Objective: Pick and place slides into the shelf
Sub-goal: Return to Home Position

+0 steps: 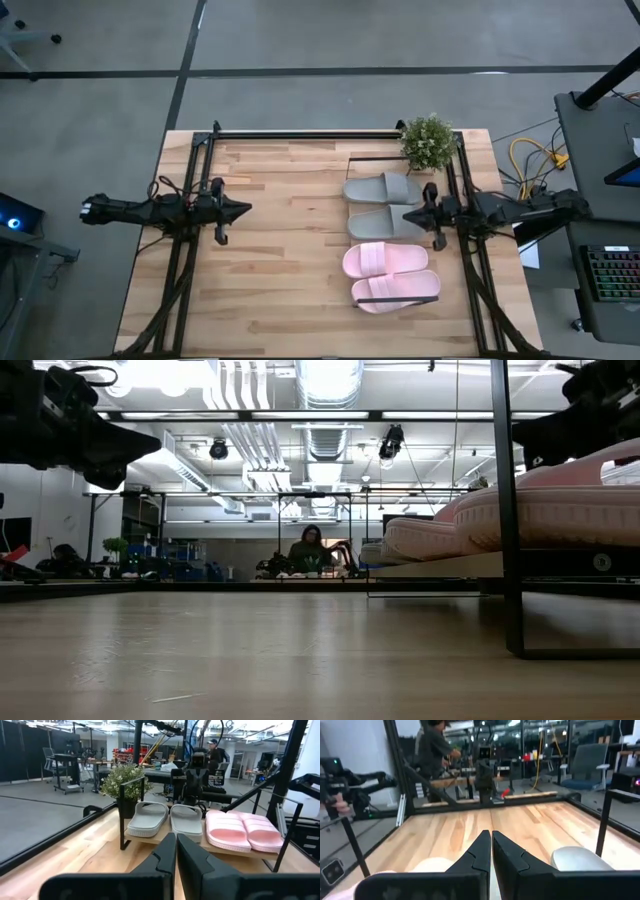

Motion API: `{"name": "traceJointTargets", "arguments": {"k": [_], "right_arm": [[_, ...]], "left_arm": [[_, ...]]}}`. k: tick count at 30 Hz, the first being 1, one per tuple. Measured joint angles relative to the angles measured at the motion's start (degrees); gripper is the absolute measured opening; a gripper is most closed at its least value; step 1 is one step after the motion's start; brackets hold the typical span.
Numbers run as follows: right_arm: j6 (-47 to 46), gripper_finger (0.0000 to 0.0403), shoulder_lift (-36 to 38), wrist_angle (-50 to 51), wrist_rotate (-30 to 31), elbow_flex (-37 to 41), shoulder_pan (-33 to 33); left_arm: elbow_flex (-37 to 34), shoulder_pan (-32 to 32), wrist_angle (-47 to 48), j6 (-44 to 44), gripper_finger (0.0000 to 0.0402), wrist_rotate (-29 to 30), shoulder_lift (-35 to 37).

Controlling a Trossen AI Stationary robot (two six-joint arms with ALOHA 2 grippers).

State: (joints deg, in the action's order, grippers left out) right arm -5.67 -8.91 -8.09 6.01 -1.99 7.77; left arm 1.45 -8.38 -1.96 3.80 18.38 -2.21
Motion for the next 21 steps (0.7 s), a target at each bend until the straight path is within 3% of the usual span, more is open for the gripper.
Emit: {"name": "traceJointTargets", "arguments": {"k": [5, 9, 12, 21], "right_arm": [[2.7, 0.0008, -0.9, -1.7, -0.2, 1.5, 0.2], [4.3, 0.0008, -1.0, -1.7, 0.0, 1.5, 0.1], [4.6, 0.0008, -0.9, -1.6, 0.0, 1.5, 0.1], [6.0, 0.0008, -0.9, -1.7, 0.7, 1.5, 0.1]], "left_arm": [[0.0, 0.0, 0.0, -0.3, 0.0, 0.2, -0.4], [0.0, 0.0, 0.5, -7.1, 0.0, 0.4, -1.4], [0.0, 0.0, 0.3, -7.1, 0.0, 0.3, -2.0], [0.0, 0.0, -0.1, -1.2, 0.0, -11.8, -1.8]]}}
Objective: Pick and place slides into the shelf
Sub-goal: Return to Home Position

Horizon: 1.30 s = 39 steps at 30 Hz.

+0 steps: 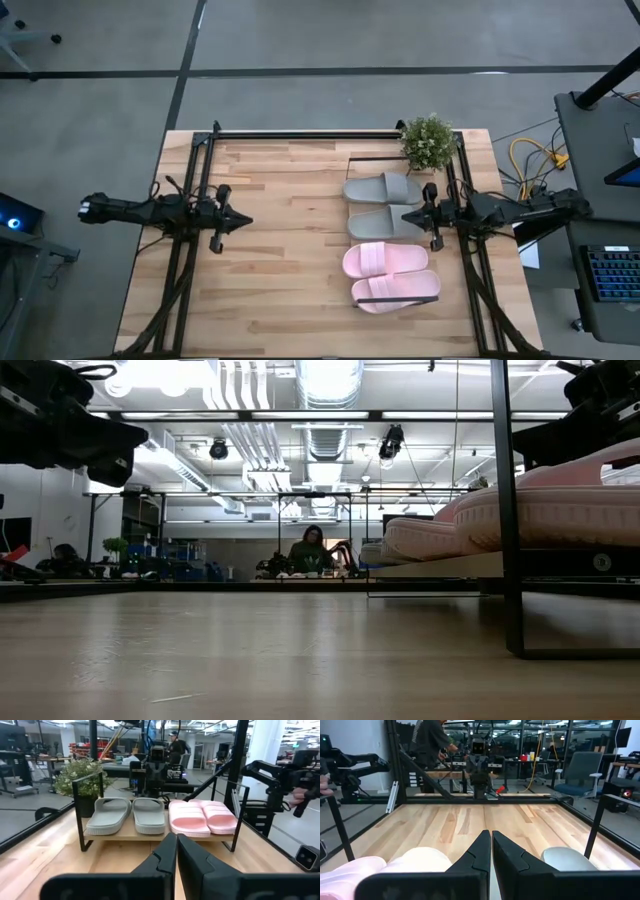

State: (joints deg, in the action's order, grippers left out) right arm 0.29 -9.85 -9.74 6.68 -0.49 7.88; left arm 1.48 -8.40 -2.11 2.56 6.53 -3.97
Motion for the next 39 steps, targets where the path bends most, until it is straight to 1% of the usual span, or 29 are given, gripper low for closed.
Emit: {"name": "traceJointTargets", "arguments": {"k": [8, 13, 39], "right_arm": [[-0.4, 0.0008, 0.0, 0.0, 1.0, 0.0, 0.0], [-3.0, 0.0008, -0.1, 0.1, 1.5, 0.0, 0.0], [-3.3, 0.0009, -0.1, 0.2, 1.4, 0.0, 0.0]], "left_arm": [[0.0, 0.0, 0.1, 0.1, 0.0, -0.1, -0.2], [0.0, 0.0, 0.0, 0.1, 0.0, -0.2, -0.3], [0.0, 0.0, 0.0, 0.1, 0.0, -0.2, -0.6]]}}
